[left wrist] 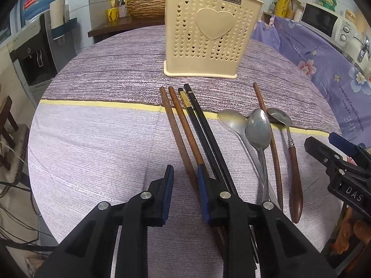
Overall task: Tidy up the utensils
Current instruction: 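Grasp the brown-handled ladle with the right tool while the left tool grasps a chopstick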
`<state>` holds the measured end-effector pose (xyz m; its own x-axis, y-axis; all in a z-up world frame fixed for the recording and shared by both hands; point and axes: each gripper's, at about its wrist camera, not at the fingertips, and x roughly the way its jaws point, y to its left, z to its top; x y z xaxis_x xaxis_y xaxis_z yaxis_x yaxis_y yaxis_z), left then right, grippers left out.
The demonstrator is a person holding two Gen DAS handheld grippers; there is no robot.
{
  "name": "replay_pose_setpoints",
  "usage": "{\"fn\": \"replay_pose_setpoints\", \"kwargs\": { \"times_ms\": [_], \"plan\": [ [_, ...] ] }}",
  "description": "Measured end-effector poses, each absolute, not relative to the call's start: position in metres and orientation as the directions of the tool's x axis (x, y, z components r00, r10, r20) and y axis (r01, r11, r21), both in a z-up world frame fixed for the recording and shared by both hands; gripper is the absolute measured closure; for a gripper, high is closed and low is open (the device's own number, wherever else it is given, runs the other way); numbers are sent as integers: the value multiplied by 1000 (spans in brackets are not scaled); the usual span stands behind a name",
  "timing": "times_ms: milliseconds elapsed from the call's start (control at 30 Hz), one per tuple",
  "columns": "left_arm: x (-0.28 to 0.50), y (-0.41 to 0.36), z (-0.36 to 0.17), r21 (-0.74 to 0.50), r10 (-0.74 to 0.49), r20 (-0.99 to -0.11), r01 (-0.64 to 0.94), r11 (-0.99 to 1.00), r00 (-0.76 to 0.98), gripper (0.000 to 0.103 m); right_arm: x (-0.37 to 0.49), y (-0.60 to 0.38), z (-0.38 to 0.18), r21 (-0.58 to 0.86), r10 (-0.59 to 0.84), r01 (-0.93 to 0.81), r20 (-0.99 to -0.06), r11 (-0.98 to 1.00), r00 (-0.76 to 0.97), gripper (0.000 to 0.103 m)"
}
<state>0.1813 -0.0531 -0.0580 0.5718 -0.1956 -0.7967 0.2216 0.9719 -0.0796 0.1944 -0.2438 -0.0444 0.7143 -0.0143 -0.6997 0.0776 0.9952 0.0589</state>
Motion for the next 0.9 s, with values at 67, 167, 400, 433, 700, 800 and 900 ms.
{"fn": "replay_pose_setpoints", "kwargs": {
  "times_ms": [67, 167, 400, 433, 700, 800, 900],
  "plan": [
    [182, -53, -58, -79, -199, -798, 228, 971, 569, 83, 196, -239, -46, 67, 0, 68, -713, 995, 701, 19],
    [183, -50, -57, -86, -205, -799, 231, 969, 565, 83, 200, -235, -51, 94, 25, 66, -737, 993, 675, 31],
    [186, -34, -56, -99, -202, -805, 208, 973, 559, 84, 210, -226, -62, 146, 79, 54, -766, 988, 638, 62],
    [187, -33, -56, -96, -196, -804, 203, 975, 561, 84, 211, -224, -63, 142, 78, 50, -766, 989, 638, 64],
    [187, -27, -56, -135, -225, -802, 199, 971, 553, 84, 206, -240, -62, 118, 59, 50, -767, 992, 639, 91],
    [188, -24, -57, -157, -242, -801, 197, 968, 547, 84, 205, -253, -62, 136, 72, 51, -768, 989, 637, 91],
    [188, -20, -57, -165, -247, -800, 195, 967, 548, 84, 206, -251, -64, 123, 77, 29, -768, 992, 636, 82]
  ]
}}
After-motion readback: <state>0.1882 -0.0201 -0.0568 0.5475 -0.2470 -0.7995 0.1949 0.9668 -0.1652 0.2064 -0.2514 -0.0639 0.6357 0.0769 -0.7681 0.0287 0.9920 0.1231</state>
